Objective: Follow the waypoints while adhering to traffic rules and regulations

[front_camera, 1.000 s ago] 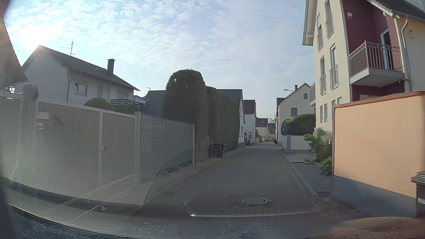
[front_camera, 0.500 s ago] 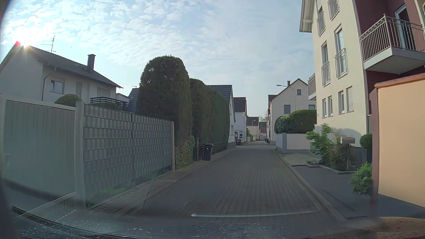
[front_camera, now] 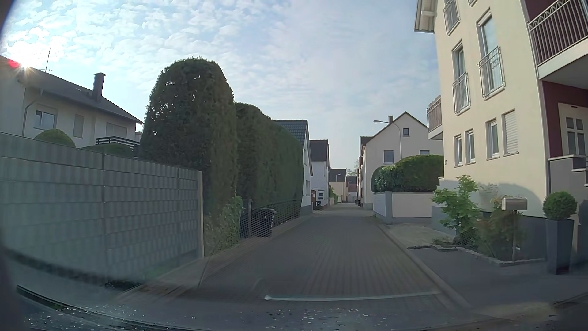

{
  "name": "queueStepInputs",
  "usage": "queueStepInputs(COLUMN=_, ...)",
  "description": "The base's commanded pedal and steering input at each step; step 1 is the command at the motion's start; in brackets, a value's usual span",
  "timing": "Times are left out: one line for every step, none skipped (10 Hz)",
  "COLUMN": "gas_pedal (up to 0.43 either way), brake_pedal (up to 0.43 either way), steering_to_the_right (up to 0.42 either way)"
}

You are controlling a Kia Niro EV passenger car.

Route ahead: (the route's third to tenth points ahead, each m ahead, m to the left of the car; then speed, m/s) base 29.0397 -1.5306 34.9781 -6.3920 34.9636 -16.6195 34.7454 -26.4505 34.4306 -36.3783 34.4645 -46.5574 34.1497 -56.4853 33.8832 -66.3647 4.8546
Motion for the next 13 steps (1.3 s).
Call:
queueStepInputs(gas_pedal=0.067, brake_pedal=0.0, steering_to_the_right=0.051)
queueStepInputs(gas_pedal=0.067, brake_pedal=0.0, steering_to_the_right=0.049)
queueStepInputs(gas_pedal=0.067, brake_pedal=0.0, steering_to_the_right=0.046)
queueStepInputs(gas_pedal=0.047, brake_pedal=0.0, steering_to_the_right=0.046)
queueStepInputs(gas_pedal=0.039, brake_pedal=0.0, steering_to_the_right=0.044)
queueStepInputs(gas_pedal=0.008, brake_pedal=0.0, steering_to_the_right=0.039)
queueStepInputs(gas_pedal=0.0, brake_pedal=0.0, steering_to_the_right=0.031)
queueStepInputs(gas_pedal=0.0, brake_pedal=0.0, steering_to_the_right=0.022)
queueStepInputs(gas_pedal=0.0, brake_pedal=0.0, steering_to_the_right=0.02)
queueStepInputs(gas_pedal=0.0, brake_pedal=0.0, steering_to_the_right=0.019)
queueStepInputs(gas_pedal=0.0, brake_pedal=0.0, steering_to_the_right=0.015)
queueStepInputs(gas_pedal=0.0, brake_pedal=0.0, steering_to_the_right=0.011)
queueStepInputs(gas_pedal=0.0, brake_pedal=0.0, steering_to_the_right=0.006)
